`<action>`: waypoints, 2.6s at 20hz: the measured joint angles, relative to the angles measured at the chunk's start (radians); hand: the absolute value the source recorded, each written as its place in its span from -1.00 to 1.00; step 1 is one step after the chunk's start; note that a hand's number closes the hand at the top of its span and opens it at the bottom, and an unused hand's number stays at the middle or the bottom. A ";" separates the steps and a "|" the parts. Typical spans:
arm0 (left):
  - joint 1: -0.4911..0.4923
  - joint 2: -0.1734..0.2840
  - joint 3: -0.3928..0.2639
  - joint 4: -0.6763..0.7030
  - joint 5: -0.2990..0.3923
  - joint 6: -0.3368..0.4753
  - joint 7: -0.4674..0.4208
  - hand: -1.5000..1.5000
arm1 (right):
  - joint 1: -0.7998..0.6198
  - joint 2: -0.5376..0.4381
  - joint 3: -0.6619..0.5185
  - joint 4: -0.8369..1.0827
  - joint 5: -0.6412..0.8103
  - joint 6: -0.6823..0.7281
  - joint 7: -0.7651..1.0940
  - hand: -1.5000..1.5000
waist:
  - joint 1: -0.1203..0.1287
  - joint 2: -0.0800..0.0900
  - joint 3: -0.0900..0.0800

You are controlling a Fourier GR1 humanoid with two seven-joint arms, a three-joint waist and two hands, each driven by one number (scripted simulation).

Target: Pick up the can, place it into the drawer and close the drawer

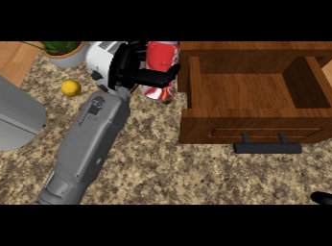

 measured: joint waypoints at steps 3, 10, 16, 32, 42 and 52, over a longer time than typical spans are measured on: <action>-0.064 -0.001 -0.033 -0.037 0.000 0.053 0.076 1.00 | -0.015 -0.017 -0.024 0.012 -0.020 0.003 0.007 -1.00 | -0.004 0.002 0.000; -0.238 -0.001 -0.087 -0.012 0.012 0.149 0.202 1.00 | -0.028 -0.024 -0.021 -0.010 -0.019 -0.002 0.028 -1.00 | -0.014 0.005 0.000; -0.419 -0.002 -0.110 0.125 0.055 0.206 0.241 1.00 | -0.032 -0.006 0.003 0.004 0.000 -0.007 0.011 -1.00 | -0.029 0.009 0.000; -0.694 -0.002 -0.247 0.462 0.221 0.304 0.206 1.00 | -0.099 -0.037 0.012 -0.006 -0.013 -0.015 0.066 -1.00 | -0.079 0.021 0.002; -0.734 -0.002 -0.297 0.568 0.281 0.409 0.137 -1.00 | -0.134 -0.055 0.020 -0.007 -0.013 -0.016 0.090 -1.00 | -0.096 0.028 0.003; -0.749 -0.002 -0.319 0.589 0.358 0.465 0.106 -1.00 | -0.194 -0.142 0.075 0.018 0.111 0.036 0.029 -1.00 | -0.102 0.034 0.003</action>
